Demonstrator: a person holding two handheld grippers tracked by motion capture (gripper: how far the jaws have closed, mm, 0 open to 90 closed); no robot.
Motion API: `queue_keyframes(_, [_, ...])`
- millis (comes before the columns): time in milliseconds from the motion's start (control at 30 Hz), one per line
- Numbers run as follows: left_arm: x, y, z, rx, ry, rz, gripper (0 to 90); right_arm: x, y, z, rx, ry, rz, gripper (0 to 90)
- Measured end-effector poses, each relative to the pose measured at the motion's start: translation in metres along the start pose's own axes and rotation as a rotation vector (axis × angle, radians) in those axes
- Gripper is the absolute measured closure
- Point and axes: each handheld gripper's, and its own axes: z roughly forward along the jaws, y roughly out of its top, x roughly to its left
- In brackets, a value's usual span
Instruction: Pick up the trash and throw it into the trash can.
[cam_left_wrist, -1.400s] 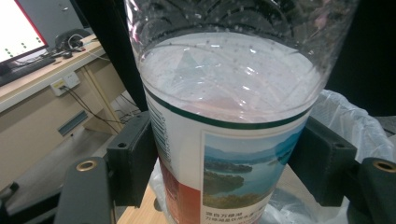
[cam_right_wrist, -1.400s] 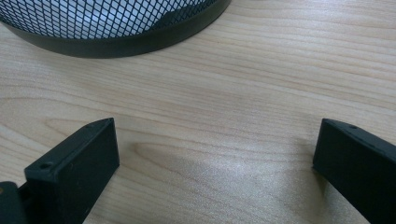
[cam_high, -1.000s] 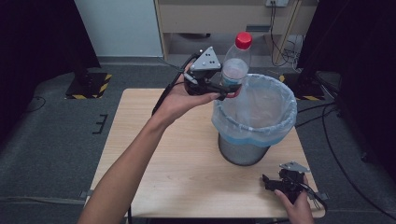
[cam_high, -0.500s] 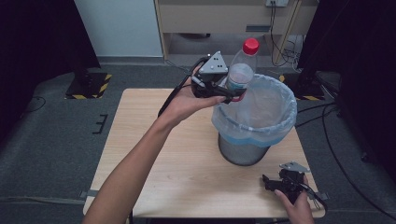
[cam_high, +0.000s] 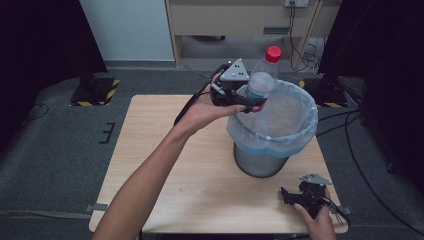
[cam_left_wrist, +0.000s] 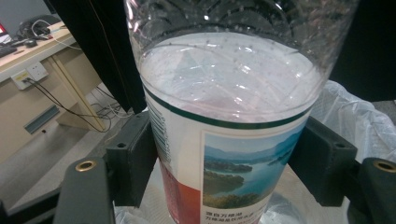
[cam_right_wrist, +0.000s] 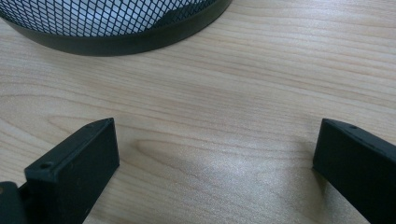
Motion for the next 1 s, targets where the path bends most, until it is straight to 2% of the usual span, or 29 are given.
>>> queue_keyframes(767, [0.006, -0.013, 0.023, 0.072, -0.019, -0.014, 27.6, 0.0, 0.0, 0.0, -0.001, 0.002, 0.0, 0.3])
queue_keyframes(833, [0.006, -0.015, 0.025, 0.081, -0.006, -0.02, 21.3, 0.0, 0.0, 0.0, -0.001, 0.002, 0.0, 0.3])
queue_keyframes(867, [0.006, -0.016, 0.025, 0.081, 0.0, -0.027, 21.3, 0.0, 0.0, 0.0, -0.001, 0.002, 0.0, 0.3])
queue_keyframes(900, [0.007, -0.017, 0.024, 0.085, 0.003, -0.026, 13.5, 0.0, 0.0, 0.0, -0.001, 0.002, 0.0, 0.3])
queue_keyframes(1000, [0.007, -0.02, 0.013, 0.057, 0.013, -0.031, 11.9, 0.0, 0.0, 0.0, 0.0, 0.002, -0.002, 0.3])
